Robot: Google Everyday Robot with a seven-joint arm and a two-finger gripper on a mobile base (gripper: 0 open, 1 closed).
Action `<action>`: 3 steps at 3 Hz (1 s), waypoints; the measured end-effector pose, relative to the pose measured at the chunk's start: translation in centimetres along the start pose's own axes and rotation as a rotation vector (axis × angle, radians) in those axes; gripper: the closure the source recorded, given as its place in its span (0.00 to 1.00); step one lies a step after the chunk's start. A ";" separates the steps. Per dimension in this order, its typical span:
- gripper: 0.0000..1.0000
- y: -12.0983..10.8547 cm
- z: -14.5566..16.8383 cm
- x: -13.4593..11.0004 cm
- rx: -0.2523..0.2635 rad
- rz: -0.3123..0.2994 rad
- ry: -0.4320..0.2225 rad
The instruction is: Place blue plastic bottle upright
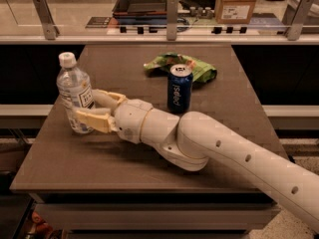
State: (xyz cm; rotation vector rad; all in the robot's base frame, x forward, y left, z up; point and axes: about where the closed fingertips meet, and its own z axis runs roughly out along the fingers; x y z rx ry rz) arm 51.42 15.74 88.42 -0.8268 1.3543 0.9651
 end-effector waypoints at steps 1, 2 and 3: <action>0.12 0.1 0.1 0.0 -0.003 -0.001 0.000; 0.00 0.3 0.2 -0.1 -0.006 -0.002 0.000; 0.00 0.3 0.2 -0.1 -0.006 -0.002 0.000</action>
Offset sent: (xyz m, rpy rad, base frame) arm -0.0007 0.0013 0.0005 -0.0001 -0.0009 0.0025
